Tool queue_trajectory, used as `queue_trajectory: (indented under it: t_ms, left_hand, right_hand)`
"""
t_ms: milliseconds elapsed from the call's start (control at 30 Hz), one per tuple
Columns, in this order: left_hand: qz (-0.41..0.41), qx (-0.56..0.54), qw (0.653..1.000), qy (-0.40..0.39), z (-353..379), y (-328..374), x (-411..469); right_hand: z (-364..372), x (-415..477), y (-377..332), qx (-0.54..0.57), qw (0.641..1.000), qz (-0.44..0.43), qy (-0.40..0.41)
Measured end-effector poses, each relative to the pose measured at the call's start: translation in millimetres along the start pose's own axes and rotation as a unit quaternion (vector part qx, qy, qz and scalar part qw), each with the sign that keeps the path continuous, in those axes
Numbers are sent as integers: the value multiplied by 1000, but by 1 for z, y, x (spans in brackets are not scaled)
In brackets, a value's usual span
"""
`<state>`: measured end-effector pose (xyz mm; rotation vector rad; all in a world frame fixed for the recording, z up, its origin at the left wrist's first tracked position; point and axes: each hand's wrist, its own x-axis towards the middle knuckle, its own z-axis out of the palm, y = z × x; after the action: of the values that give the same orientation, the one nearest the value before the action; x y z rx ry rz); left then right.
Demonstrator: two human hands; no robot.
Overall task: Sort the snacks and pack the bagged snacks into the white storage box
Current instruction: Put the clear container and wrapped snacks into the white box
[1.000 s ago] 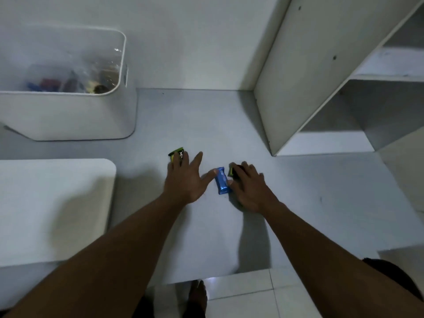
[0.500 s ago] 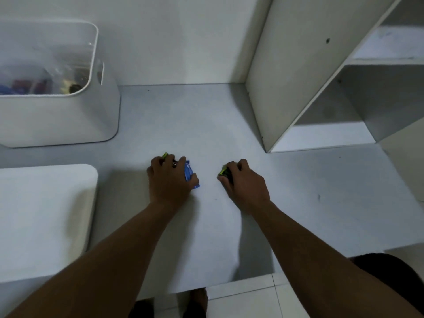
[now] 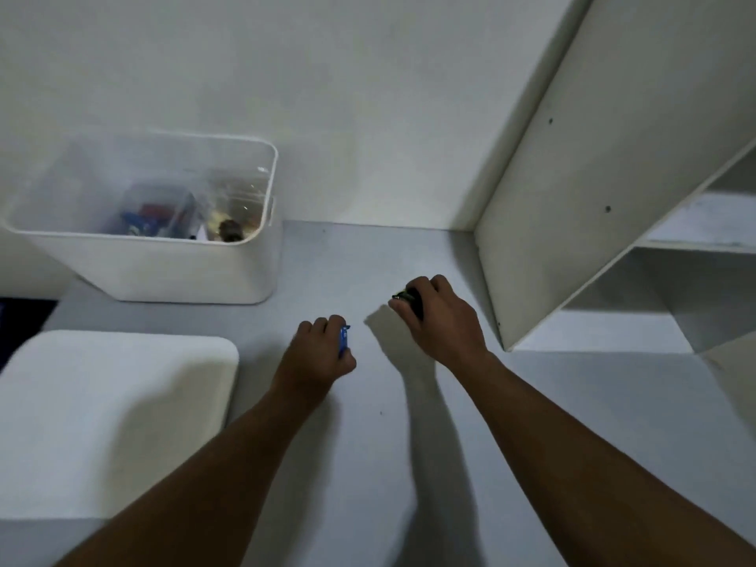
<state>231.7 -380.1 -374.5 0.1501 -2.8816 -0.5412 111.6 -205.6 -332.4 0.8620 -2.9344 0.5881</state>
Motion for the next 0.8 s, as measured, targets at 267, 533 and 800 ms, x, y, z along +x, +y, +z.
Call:
queue_trajectory:
  t_ms: [267,533,800]
  left_hand:
    - [-94,-63,983,143,-184,-58,50]
    - [-152,-25,982,110,-244,-165,86]
    - [-131,-78,988,37,-223,-225,93]
  right_hand:
    - [-53,93,-133,48,997,-48,47]
    - [-22,155,-249,34,996,-70,42]
    - [27,175,-293,19,999,-37,20]
